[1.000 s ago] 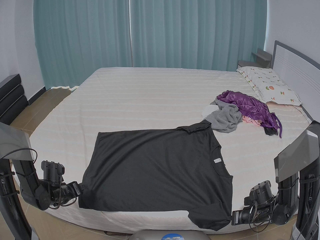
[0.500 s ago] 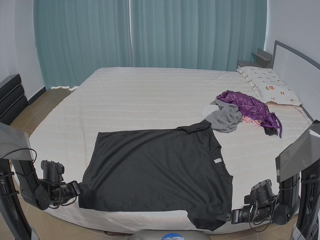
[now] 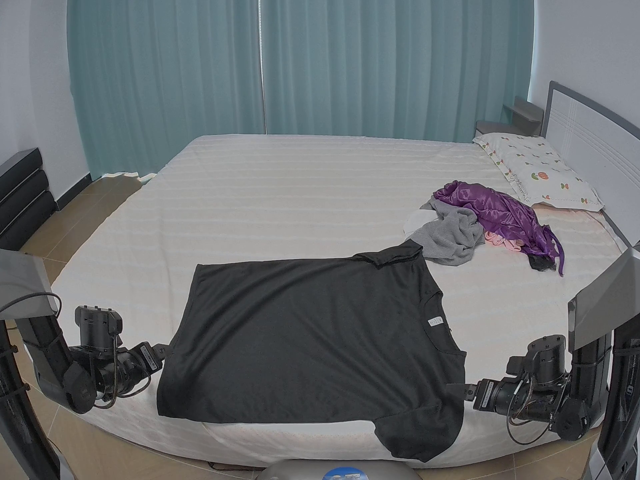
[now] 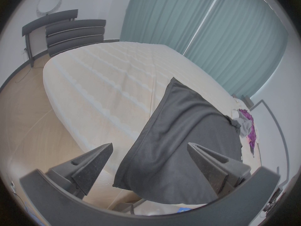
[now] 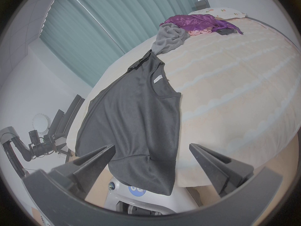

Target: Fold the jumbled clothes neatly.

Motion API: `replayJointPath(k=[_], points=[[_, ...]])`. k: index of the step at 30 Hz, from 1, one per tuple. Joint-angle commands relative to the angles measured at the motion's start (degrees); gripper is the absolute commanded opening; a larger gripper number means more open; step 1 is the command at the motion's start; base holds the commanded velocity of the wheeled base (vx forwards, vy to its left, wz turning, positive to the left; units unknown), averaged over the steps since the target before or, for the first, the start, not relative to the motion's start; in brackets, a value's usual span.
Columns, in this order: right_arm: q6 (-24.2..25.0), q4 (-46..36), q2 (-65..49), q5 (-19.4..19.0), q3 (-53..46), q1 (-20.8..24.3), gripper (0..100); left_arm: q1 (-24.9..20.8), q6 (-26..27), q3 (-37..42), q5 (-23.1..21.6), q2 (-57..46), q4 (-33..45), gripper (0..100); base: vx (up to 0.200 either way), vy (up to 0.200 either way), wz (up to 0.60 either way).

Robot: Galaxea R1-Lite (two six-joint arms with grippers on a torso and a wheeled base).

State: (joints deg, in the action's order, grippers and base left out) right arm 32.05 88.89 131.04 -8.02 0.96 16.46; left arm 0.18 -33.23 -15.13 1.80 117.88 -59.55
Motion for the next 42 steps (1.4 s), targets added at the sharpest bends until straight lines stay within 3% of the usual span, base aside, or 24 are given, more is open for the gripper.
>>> replayJointPath(k=[1, 13, 20, 26, 33, 42], points=[[0.03, 0.93, -0.78, -0.06, -0.52, -1.52, 100, 0.08, -2.01, -1.04, 0.04, -0.99, -0.13, 100, 0.000, 0.000, 0.00], [0.47, 0.93, -0.96, 0.02, -0.17, -2.39, 100, 0.26, -2.28, -1.31, -0.13, -0.64, -0.04, 100, 0.000, 0.183, 0.00], [2.58, 0.93, -1.84, 0.02, 1.32, -3.10, 100, 0.17, -2.45, -1.39, -0.22, -0.64, -0.21, 100, 0.000, 0.000, 0.00], [3.55, 0.93, -2.54, 0.02, 1.85, -3.19, 100, -0.09, -7.64, -3.15, -0.13, -0.99, -0.04, 100, 0.000, 0.000, 0.00], [3.55, 0.93, -2.54, 0.02, 1.94, -3.19, 100, -0.27, -7.90, -3.68, -0.40, -0.37, 0.05, 100, 0.200, 0.000, 0.00], [3.72, 0.93, -2.36, -0.06, 3.08, -3.63, 100, -0.27, -11.24, -8.78, -5.76, 1.12, 0.22, 100, 0.044, 0.000, 0.00]])
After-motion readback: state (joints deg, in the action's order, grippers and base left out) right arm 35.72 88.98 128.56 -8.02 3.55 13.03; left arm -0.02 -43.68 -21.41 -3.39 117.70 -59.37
